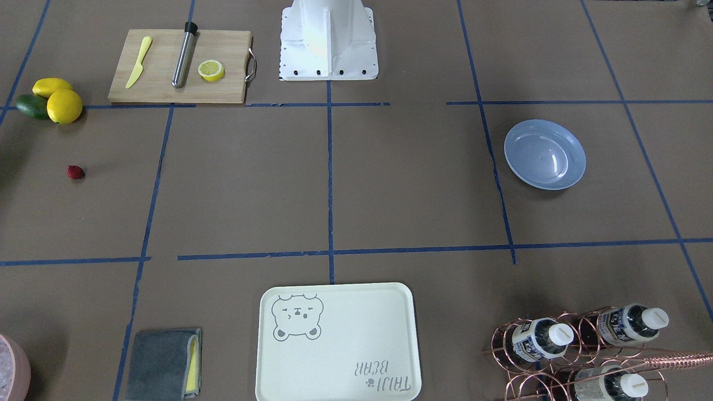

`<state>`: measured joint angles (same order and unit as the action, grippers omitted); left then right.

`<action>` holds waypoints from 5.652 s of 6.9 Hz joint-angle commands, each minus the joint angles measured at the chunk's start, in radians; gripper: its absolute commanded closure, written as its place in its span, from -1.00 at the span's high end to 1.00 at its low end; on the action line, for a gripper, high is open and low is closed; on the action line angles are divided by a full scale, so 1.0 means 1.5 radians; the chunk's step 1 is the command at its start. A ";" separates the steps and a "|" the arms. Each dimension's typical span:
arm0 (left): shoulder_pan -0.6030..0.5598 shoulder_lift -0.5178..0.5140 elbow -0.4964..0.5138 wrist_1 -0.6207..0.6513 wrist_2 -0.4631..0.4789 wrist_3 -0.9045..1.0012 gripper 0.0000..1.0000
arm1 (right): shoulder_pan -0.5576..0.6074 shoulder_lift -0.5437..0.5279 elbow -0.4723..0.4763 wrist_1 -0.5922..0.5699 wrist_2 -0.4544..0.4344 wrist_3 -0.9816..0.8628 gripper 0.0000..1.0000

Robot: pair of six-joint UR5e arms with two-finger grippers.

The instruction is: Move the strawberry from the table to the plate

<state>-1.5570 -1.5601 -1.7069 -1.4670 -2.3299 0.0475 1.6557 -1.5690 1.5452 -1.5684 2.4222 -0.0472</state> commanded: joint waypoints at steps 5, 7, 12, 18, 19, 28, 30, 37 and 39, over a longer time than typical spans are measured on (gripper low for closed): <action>0.102 -0.001 0.001 -0.161 -0.017 -0.130 1.00 | 0.001 0.006 0.009 0.002 0.001 0.010 1.00; 0.198 0.052 0.005 -0.356 -0.030 -0.312 1.00 | 0.001 0.006 0.013 0.002 0.001 0.009 1.00; 0.427 0.141 0.034 -0.677 0.087 -0.655 1.00 | 0.000 0.018 0.023 0.003 0.000 0.012 1.00; 0.460 0.132 0.061 -0.683 0.091 -0.657 0.08 | -0.001 0.020 0.038 0.003 0.001 0.011 1.00; 0.461 0.131 0.061 -0.682 0.091 -0.657 -0.33 | 0.000 0.020 0.043 0.003 0.001 0.012 1.00; 0.380 -0.153 -0.124 -0.198 0.043 -0.688 -1.00 | -0.005 0.029 0.039 0.001 0.001 0.032 1.00; 0.507 -0.270 -0.102 -0.187 0.061 -0.914 -1.00 | -0.012 0.030 0.042 0.002 0.002 0.055 1.00; 0.728 -0.334 0.034 -0.431 0.194 -1.197 -1.00 | -0.021 0.033 0.049 0.002 0.012 0.072 1.00; 0.726 -0.330 0.025 -0.431 0.195 -1.190 0.99 | -0.022 0.033 0.052 0.002 0.012 0.073 1.00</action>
<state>-0.4675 -2.0585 -1.6639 -2.1133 -2.0385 -1.7439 1.6239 -1.5202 1.6194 -1.5646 2.4403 0.0615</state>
